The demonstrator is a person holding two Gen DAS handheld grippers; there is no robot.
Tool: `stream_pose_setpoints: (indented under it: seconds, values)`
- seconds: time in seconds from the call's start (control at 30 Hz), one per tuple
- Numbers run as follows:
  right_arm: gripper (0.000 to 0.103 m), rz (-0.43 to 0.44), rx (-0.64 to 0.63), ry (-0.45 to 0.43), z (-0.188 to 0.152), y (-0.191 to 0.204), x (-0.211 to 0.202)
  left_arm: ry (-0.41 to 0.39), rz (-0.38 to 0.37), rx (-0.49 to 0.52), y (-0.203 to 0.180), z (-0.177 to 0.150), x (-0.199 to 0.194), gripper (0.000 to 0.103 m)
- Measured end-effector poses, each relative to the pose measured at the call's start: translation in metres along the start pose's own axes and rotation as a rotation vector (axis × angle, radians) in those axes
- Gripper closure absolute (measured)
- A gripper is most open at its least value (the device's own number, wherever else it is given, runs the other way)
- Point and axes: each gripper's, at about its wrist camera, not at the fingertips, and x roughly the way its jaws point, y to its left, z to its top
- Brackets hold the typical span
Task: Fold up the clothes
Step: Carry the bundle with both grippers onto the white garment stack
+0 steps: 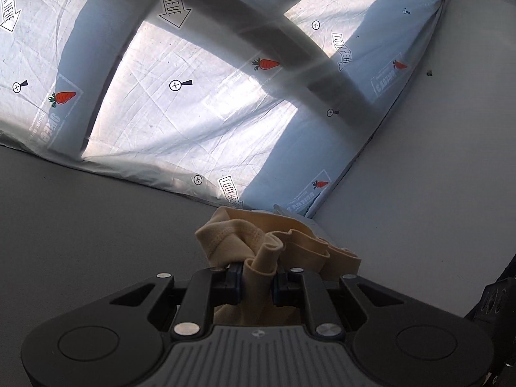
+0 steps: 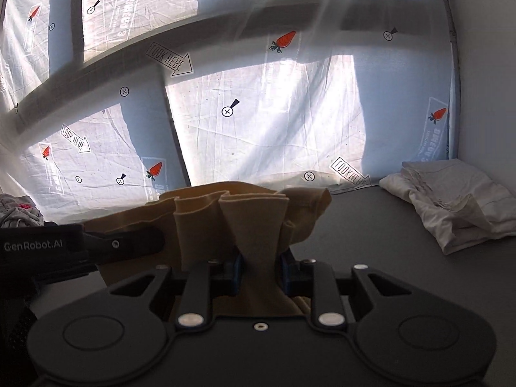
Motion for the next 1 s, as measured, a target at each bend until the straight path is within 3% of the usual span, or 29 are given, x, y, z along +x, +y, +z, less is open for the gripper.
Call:
stream_pose_setpoints:
  seconds: [0.23, 0.37, 0.63, 0.83, 1.0]
  values:
    - [0.078, -0.129, 0.057, -0.008, -0.015, -0.055, -0.051, 0.055, -0.086, 0.025, -0.053, -0.034, 0.027, 0.086]
    - [0.078, -0.128, 0.110, -0.021, -0.012, -0.108, -0.055, 0.053, -0.095, 0.070, -0.094, -0.048, 0.060, 0.086]
    - [0.078, -0.060, 0.071, -0.057, 0.028, -0.246, -0.040, -0.004, -0.045, 0.064, -0.181, -0.077, 0.152, 0.086]
    - [0.078, -0.093, 0.046, -0.125, 0.065, -0.336, -0.038, -0.014, -0.057, 0.103, -0.246, -0.075, 0.219, 0.086]
    - [0.078, -0.134, 0.026, -0.183, 0.090, -0.388, -0.028, -0.001, -0.070, 0.144, -0.286, -0.063, 0.276, 0.086]
